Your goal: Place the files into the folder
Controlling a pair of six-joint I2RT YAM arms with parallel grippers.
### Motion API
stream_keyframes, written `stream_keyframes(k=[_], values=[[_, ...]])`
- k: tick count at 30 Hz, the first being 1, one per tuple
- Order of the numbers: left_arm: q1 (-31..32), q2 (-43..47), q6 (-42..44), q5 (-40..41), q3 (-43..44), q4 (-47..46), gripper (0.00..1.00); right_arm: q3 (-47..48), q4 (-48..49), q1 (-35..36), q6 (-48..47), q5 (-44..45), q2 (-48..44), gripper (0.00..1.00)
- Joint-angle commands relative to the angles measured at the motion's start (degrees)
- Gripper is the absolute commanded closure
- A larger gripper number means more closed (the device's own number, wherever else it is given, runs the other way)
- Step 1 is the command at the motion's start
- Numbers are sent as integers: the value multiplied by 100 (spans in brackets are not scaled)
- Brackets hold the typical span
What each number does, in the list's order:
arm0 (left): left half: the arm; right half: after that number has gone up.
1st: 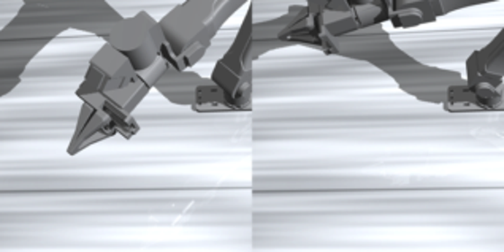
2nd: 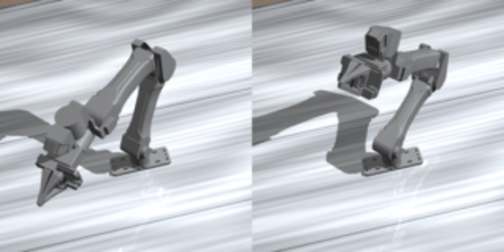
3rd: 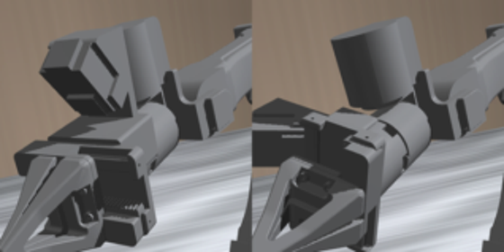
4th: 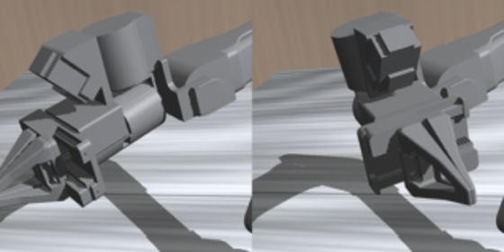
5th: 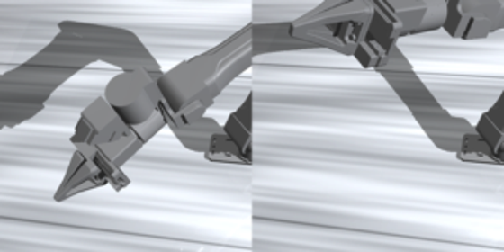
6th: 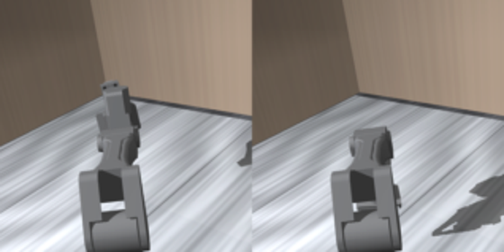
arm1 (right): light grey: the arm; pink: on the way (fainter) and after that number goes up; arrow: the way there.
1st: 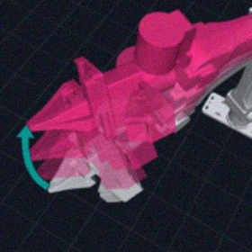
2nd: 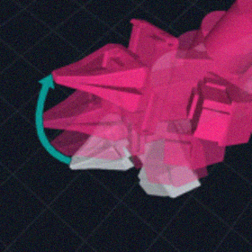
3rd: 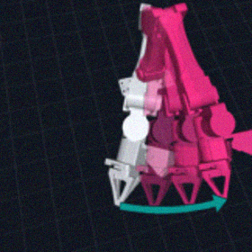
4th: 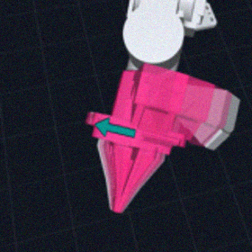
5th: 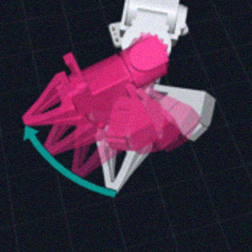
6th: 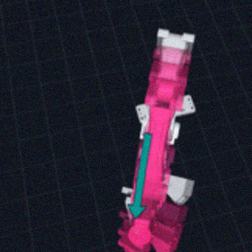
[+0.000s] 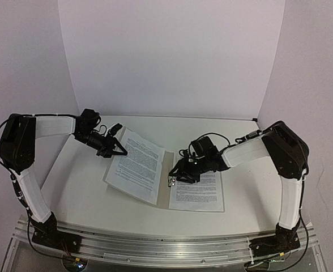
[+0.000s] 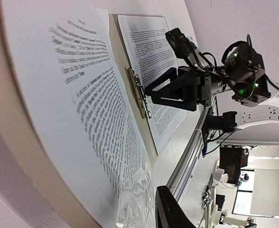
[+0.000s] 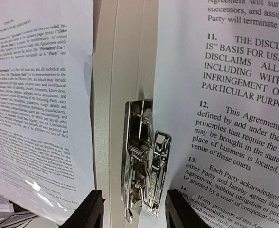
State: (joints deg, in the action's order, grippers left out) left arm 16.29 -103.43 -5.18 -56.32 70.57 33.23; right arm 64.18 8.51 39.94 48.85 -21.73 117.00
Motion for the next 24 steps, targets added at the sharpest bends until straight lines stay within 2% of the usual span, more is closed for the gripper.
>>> stream_keyframes(k=[1, 8, 15, 20, 24], values=[[22, 83, 433, 478, 459, 476, 69, 269, -1246, 39, -311, 261, -140, 53], [348, 188, 655, 327, 582, 450, 67, 811, -1644, -42, -273, 330, -697, 48], [522, 253, 777, 169, 863, 468, 61, 199, -3551, -807, -65, 1959, -1779, 44], [630, 227, 777, 72, 925, 425, 58, -123, -4635, -1265, -383, 2783, -1931, 29], [840, 180, 840, 11, 1159, 412, 54, -729, -4295, -1715, -789, 2331, -1975, 23]])
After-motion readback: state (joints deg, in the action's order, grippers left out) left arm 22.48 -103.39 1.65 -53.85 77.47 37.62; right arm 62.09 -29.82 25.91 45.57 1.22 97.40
